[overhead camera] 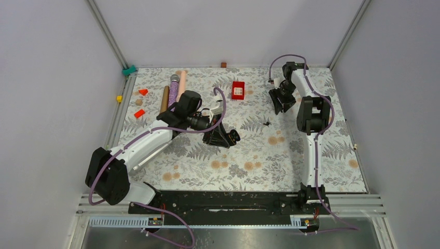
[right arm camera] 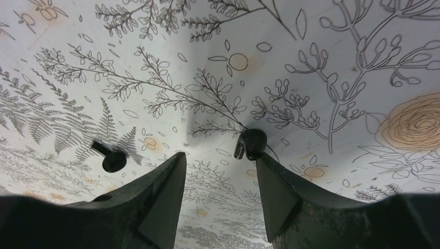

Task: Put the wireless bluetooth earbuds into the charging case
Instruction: Adjust the earbud at the center of the board.

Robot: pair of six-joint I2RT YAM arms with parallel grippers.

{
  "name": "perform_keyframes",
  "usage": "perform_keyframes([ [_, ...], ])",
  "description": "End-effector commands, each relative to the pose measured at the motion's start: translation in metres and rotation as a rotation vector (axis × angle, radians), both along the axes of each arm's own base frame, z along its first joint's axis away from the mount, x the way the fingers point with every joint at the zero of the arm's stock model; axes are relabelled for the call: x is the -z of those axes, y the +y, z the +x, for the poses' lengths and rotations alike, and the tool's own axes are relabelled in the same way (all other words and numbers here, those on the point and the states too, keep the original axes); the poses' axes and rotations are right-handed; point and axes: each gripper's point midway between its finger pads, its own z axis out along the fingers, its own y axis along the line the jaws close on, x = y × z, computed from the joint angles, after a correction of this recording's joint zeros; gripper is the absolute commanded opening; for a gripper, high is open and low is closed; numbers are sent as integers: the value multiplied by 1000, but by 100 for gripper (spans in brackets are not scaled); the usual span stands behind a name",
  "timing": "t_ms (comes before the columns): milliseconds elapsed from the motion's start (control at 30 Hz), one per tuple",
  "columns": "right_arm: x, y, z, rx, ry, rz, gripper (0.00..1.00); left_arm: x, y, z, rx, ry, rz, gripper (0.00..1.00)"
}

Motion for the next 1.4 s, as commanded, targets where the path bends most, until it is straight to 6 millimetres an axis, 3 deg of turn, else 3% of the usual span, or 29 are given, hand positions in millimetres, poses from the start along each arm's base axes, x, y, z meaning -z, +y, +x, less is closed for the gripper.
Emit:
perform_keyframes([
  [0, -25, 6, -11, -24, 1, 27, 59, -17, -2, 0, 34, -49, -57, 0],
  [300, -39, 11, -20, -86, 8, 51, 47, -17, -2, 1, 34, -48, -56, 0],
  [600, -61, 31, -41, -74, 24, 137, 46, -19, -2, 0, 34, -52, -59, 0],
  [833, -64, 6, 4, 65, -127, -31, 46, -19, -2, 0, 35, -54, -60, 0],
  [1000, -56, 3, 27, 121, -149, -67, 46, -20, -1, -1, 34, -58, -62, 0],
  [1233, -23, -7, 32, 108, -112, -124, 46, -20, -1, -1, 36, -60, -63, 0],
  [1367, -16, 0, 26, 77, -81, -77, 46, -18, -2, 0, 36, -53, -60, 0],
])
